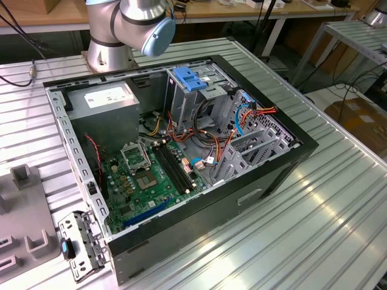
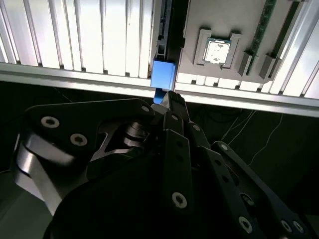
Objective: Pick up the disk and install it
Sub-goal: 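Pick up the disk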
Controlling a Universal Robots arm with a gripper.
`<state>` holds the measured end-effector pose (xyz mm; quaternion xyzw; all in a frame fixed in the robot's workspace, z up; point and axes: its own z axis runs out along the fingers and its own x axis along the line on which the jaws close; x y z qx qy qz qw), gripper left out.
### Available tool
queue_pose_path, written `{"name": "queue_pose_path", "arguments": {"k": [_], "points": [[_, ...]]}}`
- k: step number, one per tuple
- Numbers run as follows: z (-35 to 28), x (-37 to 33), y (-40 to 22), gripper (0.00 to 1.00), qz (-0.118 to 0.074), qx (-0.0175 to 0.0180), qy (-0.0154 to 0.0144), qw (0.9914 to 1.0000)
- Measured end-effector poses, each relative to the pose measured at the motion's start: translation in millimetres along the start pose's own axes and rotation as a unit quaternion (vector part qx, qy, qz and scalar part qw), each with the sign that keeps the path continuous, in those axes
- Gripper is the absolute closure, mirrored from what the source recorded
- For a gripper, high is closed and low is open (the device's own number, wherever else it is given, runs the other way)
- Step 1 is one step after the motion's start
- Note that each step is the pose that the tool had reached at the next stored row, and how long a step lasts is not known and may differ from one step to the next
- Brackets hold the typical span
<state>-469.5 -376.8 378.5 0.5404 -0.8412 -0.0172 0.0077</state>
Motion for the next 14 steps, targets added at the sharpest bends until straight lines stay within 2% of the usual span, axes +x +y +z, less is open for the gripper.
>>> {"name": "queue_pose_path", "arguments": {"k": [14], "points": [[0.0,0.0,0.0,0.89,0.0,0.0,0.0,1.0]]}}
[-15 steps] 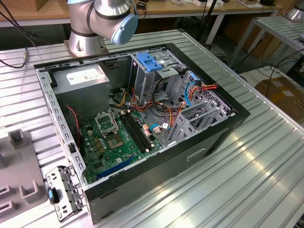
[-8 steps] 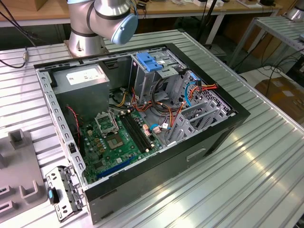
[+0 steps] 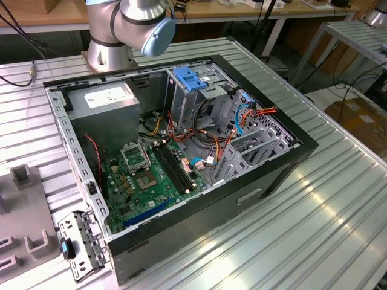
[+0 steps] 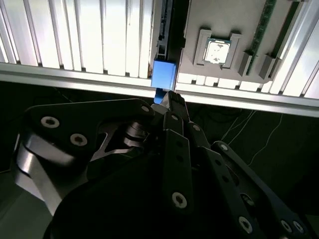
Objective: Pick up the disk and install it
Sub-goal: 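Pick up the disk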
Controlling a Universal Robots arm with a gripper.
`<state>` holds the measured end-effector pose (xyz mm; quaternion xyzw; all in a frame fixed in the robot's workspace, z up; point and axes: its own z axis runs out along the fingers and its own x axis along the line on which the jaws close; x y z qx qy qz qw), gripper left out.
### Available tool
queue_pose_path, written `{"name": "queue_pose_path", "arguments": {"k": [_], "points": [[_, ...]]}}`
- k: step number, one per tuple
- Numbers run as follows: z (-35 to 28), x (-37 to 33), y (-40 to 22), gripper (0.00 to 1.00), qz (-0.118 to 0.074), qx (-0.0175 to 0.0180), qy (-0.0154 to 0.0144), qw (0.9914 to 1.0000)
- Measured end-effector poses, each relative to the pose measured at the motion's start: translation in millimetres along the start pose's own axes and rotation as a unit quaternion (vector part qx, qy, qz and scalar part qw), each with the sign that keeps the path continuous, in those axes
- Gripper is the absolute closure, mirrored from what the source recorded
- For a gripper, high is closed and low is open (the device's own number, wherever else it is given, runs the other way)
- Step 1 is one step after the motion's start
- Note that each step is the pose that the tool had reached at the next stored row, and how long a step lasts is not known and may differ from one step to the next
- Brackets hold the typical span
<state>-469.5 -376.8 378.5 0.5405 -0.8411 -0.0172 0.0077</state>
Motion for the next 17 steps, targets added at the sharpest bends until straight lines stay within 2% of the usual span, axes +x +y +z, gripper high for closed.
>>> {"name": "queue_pose_path", "arguments": {"k": [1,4,7,9,10,11,12,13,14,15,16,17], "points": [[0.3,0.0,-0.1,0.89,-0.002,0.0,0.0001,1.0],[4.3,-0.4,-1.0,0.89,-0.037,0.0,0.0017,0.99933],[8.8,-0.4,-1.4,0.89,-0.068,0.0,0.0033,0.99767],[11.0,-0.5,-1.4,0.76,-0.085,0.0001,0.004,0.99637],[12.5,-0.5,-1.5,0.71,-0.098,0.0004,0.0046,0.99513],[13.3,-0.5,-1.6,0.64,-0.105,0.0007,0.0048,0.99448],[14.1,-0.7,-1.8,0.64,-0.109,0.0013,0.0051,0.99399],[16.8,-2.7,-3.0,0.52,-0.115,0.0026,0.0055,0.99333],[19.2,-4.1,-4.0,0.46,-0.12,0.0031,0.006,0.99279],[21.2,-4.2,-4.2,0.46,-0.127,0.0033,0.0062,0.99193],[22.4,-4.3,-4.3,0.46,-0.137,0.0031,0.0067,0.99058],[23.9,-4.3,-4.3,0.46,-0.149,0.0031,0.0072,0.98883]]}}
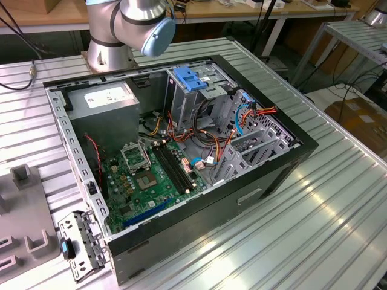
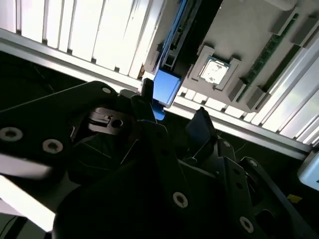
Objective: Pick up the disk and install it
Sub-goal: 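Pick up the disk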
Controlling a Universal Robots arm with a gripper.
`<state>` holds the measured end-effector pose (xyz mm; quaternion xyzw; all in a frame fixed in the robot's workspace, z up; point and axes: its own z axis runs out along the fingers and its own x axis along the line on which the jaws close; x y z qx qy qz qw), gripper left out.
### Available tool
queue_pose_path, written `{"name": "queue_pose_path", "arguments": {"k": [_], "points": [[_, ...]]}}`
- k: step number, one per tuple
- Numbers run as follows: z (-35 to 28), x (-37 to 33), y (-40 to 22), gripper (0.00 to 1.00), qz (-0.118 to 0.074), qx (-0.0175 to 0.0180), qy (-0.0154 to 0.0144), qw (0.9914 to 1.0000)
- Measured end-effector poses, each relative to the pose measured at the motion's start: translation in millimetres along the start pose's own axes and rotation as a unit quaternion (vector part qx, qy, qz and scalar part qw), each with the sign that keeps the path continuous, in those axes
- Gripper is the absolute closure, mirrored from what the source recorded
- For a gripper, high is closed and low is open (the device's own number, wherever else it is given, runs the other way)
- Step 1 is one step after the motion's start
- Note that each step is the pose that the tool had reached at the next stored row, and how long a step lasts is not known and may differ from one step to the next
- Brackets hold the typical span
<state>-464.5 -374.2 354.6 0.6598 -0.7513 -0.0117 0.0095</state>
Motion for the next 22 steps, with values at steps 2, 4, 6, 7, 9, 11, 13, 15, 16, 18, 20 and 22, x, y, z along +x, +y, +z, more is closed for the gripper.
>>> {"name": "queue_pose_path", "arguments": {"k": [2,4,6,7,9,11,13,15,16,18,20,22], "points": [[2.5,0.0,-0.1,0.46,-0.021,0.0,0.0006,0.99978],[5.8,0.0,-0.3,0.46,-0.035,-0.0001,0.0011,0.9994],[10.7,-0.3,-0.7,0.46,-0.045,0.0,0.0014,0.99899],[14.3,-0.4,-1.1,0.46,-0.049,0.0,0.0015,0.99882],[20.5,-1.1,-2.2,0.46,-0.054,-0.0001,0.0016,0.99855],[25.2,-2.1,-2.6,0.46,-0.057,0.0,0.0017,0.99835],[29.3,-2.6,-2.7,0.46,-0.06,-0.0001,0.0018,0.99821],[32.9,-2.6,-2.8,0.46,-0.061,0.0,0.0018,0.99814],[34.6,-2.7,-2.8,0.46,-0.061,0.0003,0.0018,0.99813],[36.6,-2.6,-2.7,0.46,-0.061,0.0017,0.0018,0.99812],[36.7,-2.6,-2.7,0.46,-0.061,0.0022,0.0017,0.99812],[36.6,-2.6,-2.6,0.46,-0.061,0.0026,0.0017,0.99812]]}}
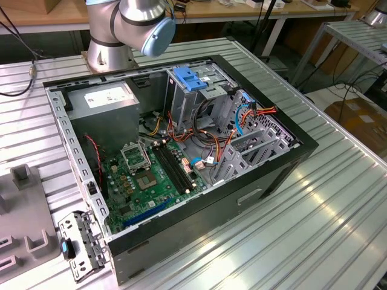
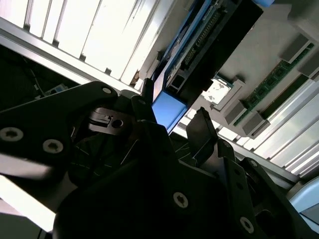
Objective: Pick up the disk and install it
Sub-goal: 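Pick up the disk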
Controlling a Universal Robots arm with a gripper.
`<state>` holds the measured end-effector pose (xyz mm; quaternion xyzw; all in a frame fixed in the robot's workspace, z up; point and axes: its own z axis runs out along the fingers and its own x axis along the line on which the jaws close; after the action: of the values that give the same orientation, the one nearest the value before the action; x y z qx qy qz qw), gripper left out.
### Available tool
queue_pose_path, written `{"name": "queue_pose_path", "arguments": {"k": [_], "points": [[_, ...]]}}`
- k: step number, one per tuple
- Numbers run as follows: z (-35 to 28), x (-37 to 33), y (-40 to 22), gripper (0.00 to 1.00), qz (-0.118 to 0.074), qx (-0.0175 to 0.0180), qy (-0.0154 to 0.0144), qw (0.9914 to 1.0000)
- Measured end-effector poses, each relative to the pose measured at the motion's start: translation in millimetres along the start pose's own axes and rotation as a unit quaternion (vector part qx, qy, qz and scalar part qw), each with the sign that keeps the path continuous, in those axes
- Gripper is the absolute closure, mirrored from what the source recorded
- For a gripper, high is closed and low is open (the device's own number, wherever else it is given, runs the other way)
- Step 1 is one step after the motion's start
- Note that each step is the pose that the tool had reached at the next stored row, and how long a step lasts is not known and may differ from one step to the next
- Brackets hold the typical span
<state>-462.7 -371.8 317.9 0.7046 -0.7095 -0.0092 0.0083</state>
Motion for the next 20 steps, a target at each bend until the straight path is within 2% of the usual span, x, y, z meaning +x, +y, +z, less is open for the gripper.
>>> {"name": "queue_pose_path", "arguments": {"k": [10,16,18,20], "points": [[1.3,0.0,0.3,0.46,0.0,0.0002,-0.0001,1.0],[13.3,-0.3,2.5,0.46,0.0,0.0,0.0,1.0],[13.8,-2.3,2.8,0.46,0.0,0.0001,0.0,1.0],[14.0,-8.5,2.8,0.46,0.0,0.0001,0.0,1.0]]}}
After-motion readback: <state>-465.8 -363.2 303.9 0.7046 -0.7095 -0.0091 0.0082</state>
